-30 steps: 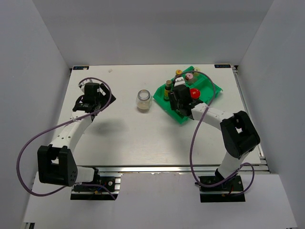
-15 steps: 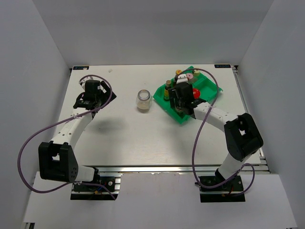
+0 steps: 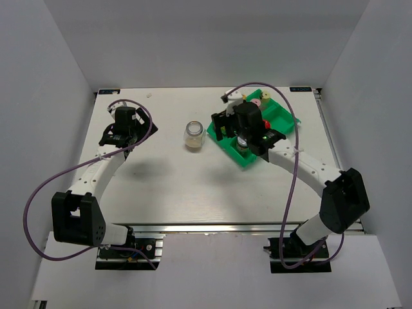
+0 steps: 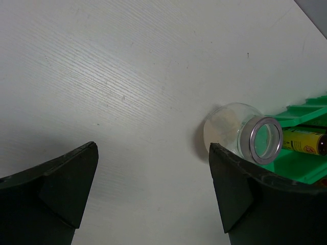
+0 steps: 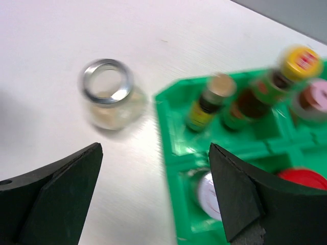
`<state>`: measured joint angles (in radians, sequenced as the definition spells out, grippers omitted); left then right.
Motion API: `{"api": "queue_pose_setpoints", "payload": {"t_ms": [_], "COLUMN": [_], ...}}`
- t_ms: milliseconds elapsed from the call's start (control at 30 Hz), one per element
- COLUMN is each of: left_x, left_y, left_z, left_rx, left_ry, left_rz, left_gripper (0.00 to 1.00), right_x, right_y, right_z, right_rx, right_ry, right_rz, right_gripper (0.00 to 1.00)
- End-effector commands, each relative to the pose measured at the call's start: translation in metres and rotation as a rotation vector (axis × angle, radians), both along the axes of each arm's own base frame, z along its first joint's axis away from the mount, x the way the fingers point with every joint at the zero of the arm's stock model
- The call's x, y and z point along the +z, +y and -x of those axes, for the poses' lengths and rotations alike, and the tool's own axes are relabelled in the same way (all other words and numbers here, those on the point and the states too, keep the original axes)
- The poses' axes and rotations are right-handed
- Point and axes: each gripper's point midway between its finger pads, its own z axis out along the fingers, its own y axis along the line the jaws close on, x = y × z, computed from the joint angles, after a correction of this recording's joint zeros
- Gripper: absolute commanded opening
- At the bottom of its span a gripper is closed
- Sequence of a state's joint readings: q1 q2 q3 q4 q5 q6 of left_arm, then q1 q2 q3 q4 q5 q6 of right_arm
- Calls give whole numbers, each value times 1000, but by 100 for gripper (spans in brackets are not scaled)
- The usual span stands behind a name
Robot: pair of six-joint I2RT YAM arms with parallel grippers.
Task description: Organize the condiment bottles
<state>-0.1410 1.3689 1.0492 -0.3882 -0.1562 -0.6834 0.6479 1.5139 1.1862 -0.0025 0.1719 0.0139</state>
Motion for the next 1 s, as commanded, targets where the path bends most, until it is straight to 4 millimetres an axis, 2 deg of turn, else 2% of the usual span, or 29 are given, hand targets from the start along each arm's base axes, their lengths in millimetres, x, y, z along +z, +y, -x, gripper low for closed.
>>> {"api": "queue_pose_setpoints", "payload": {"t_ms": [0, 33, 100, 267, 300, 333, 400, 567, 633, 767, 967], "left_x": [15, 13, 13, 9, 8, 6, 3, 0, -1, -4, -2], "left_y": [0, 1, 2, 13, 15, 17, 17, 16, 16, 17, 18], "left_z": [3, 5, 8, 15, 17, 18, 18, 16, 15, 15, 16], "left_rx": [-16, -18, -13, 17, 23, 29, 28, 21, 20, 21, 27], "left_ry": [-42, -36, -37, -27, -21, -16, -11, -6, -2, 2, 2], "left_rz": [-17, -20, -26, -70, -77, -86, -89, -95, -97, -101, -105], "left_gripper": [98, 98, 98, 98, 98, 98, 98, 98, 98, 98, 98], "right_x": [39, 20, 15, -8, -28, -16, -37, -48, -60, -78, -88], "right_y": [51, 57, 75, 96, 102, 108, 112, 125, 125, 130, 129], "right_z": [12, 9, -2, -30, -36, -44, -50, -60, -65, -64, -69], "right_rx": [185, 188, 199, 211, 225, 228, 227, 258, 249, 285, 263], "right_ry": [-76, -21, 8, 39, 61, 37, 85, 79, 92, 128, 158], "right_rz": [-27, 3, -13, 57, 88, 83, 123, 137, 163, 175, 164], "right_gripper": [89, 89, 89, 89, 89, 89, 89, 89, 89, 89, 86]}}
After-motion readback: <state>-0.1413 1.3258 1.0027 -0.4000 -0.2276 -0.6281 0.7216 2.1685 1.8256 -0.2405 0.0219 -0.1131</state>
